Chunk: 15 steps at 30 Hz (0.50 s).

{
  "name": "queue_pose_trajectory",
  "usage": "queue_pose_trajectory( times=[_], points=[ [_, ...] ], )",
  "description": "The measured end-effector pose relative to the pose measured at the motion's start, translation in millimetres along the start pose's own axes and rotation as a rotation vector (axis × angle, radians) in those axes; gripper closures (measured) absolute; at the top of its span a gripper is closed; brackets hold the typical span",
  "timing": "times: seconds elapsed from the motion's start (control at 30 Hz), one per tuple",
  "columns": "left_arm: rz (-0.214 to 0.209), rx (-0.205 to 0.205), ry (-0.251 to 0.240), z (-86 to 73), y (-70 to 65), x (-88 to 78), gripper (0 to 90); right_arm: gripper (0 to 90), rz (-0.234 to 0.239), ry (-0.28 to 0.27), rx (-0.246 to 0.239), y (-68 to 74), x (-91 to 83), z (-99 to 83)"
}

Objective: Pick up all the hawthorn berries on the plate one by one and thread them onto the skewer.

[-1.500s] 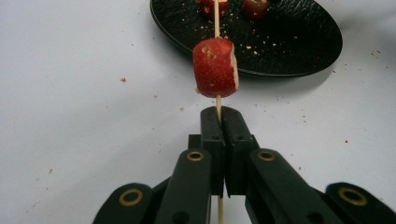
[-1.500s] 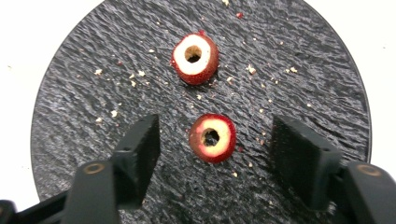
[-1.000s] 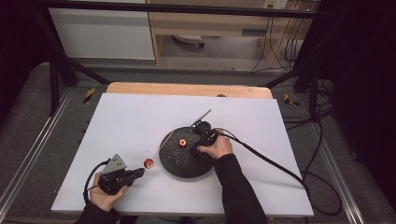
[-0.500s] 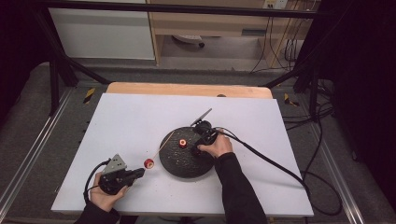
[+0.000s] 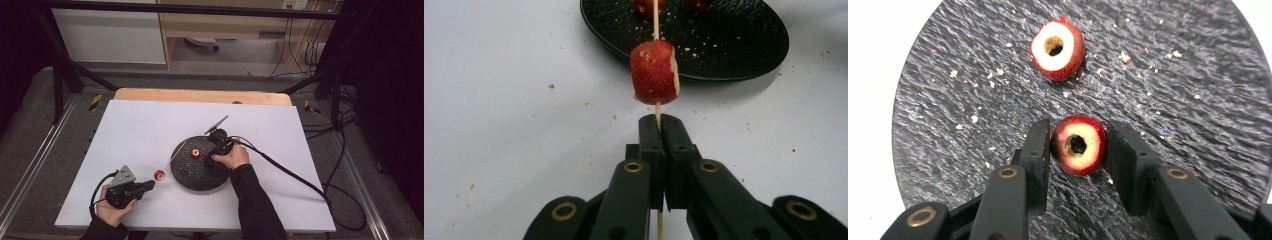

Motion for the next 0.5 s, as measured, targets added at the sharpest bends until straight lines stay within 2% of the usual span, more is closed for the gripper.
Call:
queue_pose_trajectory(
  times=[0.23, 0.3, 0.5],
  points=[
    [0.001, 0.002, 0.000, 0.2, -0.9, 0.0, 88.1, 63.8, 0.009, -0.032, 0.002, 5.4, -9.5, -0.3],
    [0.000, 0.002, -0.001, 0.3, -0.8, -0.2, 88.1, 63.9, 0.014, -0.041, 0.019, 7.8, -12.1, -0.1],
    [0.000, 0.001, -0.004, 0.4, -1.1, -0.6, 88.1, 63.8, 0.027, -0.077, 0.008, 12.7, -19.9, -0.7]
  ],
)
Point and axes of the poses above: each handheld gripper's, and its own axes: x roughly forward along the jaws, z roughly out of its top, y roughly to its left, the point moved 3 cm from there along x, roughly forward along the jaws, and after that the axes turned 13 degrees about z, right-handed, at the moved point
